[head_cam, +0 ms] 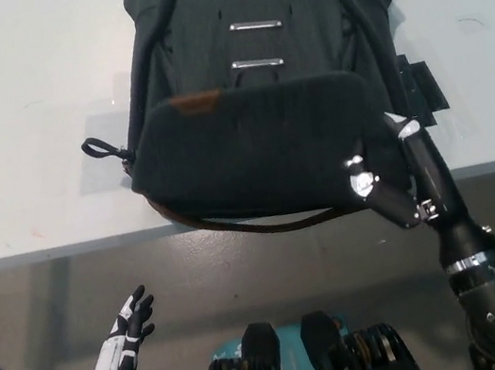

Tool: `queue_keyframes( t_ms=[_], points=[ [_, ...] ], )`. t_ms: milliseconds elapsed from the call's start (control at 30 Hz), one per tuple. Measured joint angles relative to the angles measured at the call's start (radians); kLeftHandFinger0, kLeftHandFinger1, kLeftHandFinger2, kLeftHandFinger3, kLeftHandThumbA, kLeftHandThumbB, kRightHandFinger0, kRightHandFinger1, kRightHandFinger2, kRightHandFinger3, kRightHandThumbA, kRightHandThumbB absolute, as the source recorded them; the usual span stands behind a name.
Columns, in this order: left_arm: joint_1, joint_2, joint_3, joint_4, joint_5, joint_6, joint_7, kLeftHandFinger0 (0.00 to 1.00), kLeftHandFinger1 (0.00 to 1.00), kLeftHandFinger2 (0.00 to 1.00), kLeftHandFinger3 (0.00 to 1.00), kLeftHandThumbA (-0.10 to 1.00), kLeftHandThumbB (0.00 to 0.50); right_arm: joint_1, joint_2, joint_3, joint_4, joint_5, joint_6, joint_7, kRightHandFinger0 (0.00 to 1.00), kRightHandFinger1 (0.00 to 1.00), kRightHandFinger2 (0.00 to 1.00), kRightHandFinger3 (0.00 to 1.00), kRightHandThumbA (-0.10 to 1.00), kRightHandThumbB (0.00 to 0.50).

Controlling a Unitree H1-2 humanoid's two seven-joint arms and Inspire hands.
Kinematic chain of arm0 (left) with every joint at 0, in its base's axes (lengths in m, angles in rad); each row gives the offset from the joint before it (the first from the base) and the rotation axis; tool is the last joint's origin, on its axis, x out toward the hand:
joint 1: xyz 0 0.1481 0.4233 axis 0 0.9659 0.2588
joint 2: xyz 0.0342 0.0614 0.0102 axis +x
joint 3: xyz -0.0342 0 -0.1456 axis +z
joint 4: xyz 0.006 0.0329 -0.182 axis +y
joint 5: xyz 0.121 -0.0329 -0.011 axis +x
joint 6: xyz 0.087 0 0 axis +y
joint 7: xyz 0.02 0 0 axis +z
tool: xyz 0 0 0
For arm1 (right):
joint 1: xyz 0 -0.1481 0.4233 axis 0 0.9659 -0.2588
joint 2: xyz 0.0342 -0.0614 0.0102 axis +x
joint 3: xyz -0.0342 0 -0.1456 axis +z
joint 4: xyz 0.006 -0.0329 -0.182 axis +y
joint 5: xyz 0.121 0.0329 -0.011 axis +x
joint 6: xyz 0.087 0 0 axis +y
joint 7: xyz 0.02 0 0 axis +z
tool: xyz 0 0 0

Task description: A bag is kept in the middle of the table with its flap loosely closed and the robot uses its right hand to adjust it and opens it

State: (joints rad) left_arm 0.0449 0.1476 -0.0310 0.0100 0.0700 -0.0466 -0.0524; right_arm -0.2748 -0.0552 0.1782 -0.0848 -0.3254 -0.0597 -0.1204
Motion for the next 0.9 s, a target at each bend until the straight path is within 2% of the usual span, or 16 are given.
queue_keyframes(
  t_ms=[33, 100, 200, 267, 500, 600, 633, 700, 833, 900],
  points=[
    [0.000, 0.000, 0.000, 0.000, 0.000, 0.000, 0.000, 1.00, 1.00, 1.00, 1.00, 1.00, 0.000, 0.011, -0.016, 0.014, -0.003, -0.024, -0.011, -0.007, 1.00, 1.00, 1.00, 1.00, 0.95, 0.498],
    [-0.001, 0.000, 0.000, 0.000, 0.000, 0.000, 0.000, 1.00, 1.00, 1.00, 1.00, 1.00, 0.000, 0.036, -0.051, 0.041, -0.014, -0.061, -0.028, -0.010, 1.00, 1.00, 1.00, 1.00, 1.00, 0.495],
    [-0.003, 0.000, 0.000, 0.000, 0.000, 0.000, 0.000, 1.00, 1.00, 1.00, 1.00, 1.00, 0.000, 0.087, -0.113, 0.085, -0.017, -0.116, -0.046, -0.009, 1.00, 1.00, 1.00, 1.00, 0.99, 0.480],
    [-0.007, 0.000, 0.000, 0.000, 0.000, 0.000, 0.000, 1.00, 1.00, 1.00, 1.00, 1.00, 0.000, 0.130, -0.166, 0.129, -0.014, -0.165, -0.063, -0.009, 1.00, 1.00, 1.00, 1.00, 1.00, 0.489],
    [-0.029, 0.001, 0.003, -0.001, -0.001, 0.000, 0.000, 1.00, 1.00, 1.00, 1.00, 1.00, 0.000, 0.194, -0.254, 0.233, 0.009, -0.302, -0.096, 0.004, 1.00, 1.00, 1.00, 1.00, 1.00, 0.456],
    [-0.043, 0.002, 0.004, -0.002, -0.002, -0.001, 0.000, 1.00, 1.00, 1.00, 1.00, 1.00, 0.000, 0.200, -0.278, 0.250, 0.016, -0.329, -0.099, 0.023, 1.00, 1.00, 1.00, 1.00, 1.00, 0.446],
    [-0.046, 0.002, 0.005, -0.002, -0.002, -0.001, -0.001, 1.00, 1.00, 1.00, 1.00, 1.00, 0.000, 0.200, -0.283, 0.252, 0.017, -0.332, -0.099, 0.031, 1.00, 1.00, 1.00, 1.00, 1.00, 0.457],
    [-0.052, 0.003, 0.006, -0.002, -0.003, -0.001, -0.001, 1.00, 1.00, 1.00, 1.00, 1.00, 0.000, 0.201, -0.293, 0.254, 0.016, -0.333, -0.093, 0.055, 1.00, 1.00, 1.00, 1.00, 1.00, 0.438],
    [-0.057, 0.005, 0.008, -0.002, -0.003, -0.001, -0.001, 1.00, 1.00, 1.00, 1.00, 1.00, 0.000, 0.201, -0.315, 0.252, -0.004, -0.333, -0.069, 0.112, 1.00, 1.00, 1.00, 1.00, 1.00, 0.453],
    [-0.057, 0.005, 0.008, -0.002, -0.004, -0.001, -0.002, 1.00, 1.00, 1.00, 1.00, 1.00, 0.000, 0.201, -0.323, 0.242, -0.024, -0.326, -0.050, 0.144, 1.00, 1.00, 1.00, 1.00, 1.00, 0.429]
  ],
)
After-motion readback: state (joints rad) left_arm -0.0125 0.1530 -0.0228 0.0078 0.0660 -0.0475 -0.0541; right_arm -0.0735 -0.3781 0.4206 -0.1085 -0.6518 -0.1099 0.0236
